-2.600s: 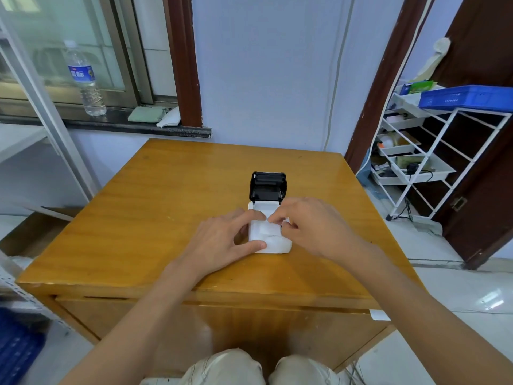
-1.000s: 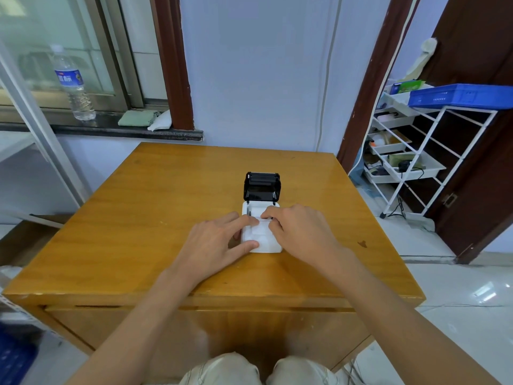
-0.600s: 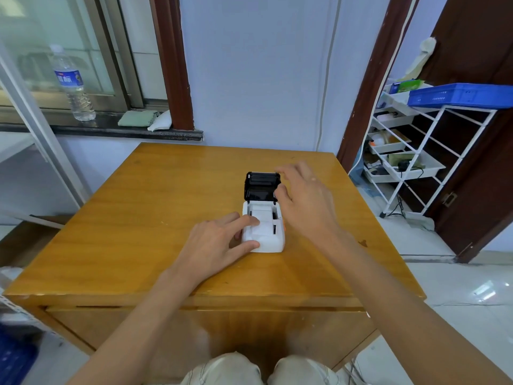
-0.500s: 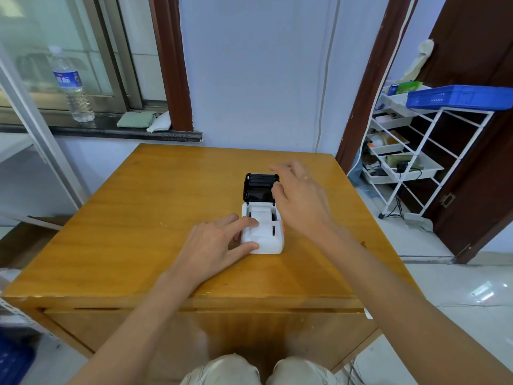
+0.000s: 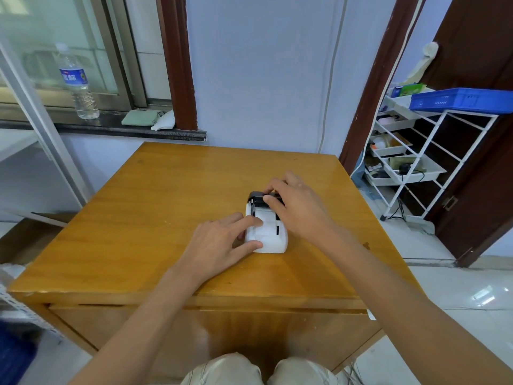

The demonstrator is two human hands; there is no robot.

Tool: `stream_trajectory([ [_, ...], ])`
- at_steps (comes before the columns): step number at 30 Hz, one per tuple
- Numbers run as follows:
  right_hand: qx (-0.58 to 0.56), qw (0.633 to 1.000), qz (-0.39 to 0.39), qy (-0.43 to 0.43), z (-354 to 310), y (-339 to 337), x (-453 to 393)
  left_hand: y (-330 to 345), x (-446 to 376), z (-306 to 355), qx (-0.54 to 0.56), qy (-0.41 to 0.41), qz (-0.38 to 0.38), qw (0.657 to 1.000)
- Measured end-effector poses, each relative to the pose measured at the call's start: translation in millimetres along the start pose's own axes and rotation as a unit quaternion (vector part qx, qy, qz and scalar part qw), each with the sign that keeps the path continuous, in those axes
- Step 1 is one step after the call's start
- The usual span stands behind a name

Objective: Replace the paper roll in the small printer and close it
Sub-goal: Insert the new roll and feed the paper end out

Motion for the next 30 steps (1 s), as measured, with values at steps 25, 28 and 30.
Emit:
stream_trajectory([
  [25,0.184,0.843,-0.493,0.111,-11.9,36.1,-71.9,6.8,-2.5,-13.0,0.034,-0.062,-0.014,0.997],
  [28,0.214,0.818,-0.517,0.132,-10.6,37.3,-78.7,7.5,-3.8,-15.2,0.047,-0.070,-0.008,0.996],
  [30,0.226,0.814,-0.516,0.138,-9.3,35.1,-79.2,9.1,-3.9,-16.8,0.050,-0.072,-0.008,0.996],
])
Point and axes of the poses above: each hand's wrist, its own x-axis away from the middle knuckle, its own y-axis out of the palm, z = x × y, the point moved 8 cm from there along -x, towards the middle knuckle, and after that the axes turned 6 degrees about -x, right-handed, at the moved point
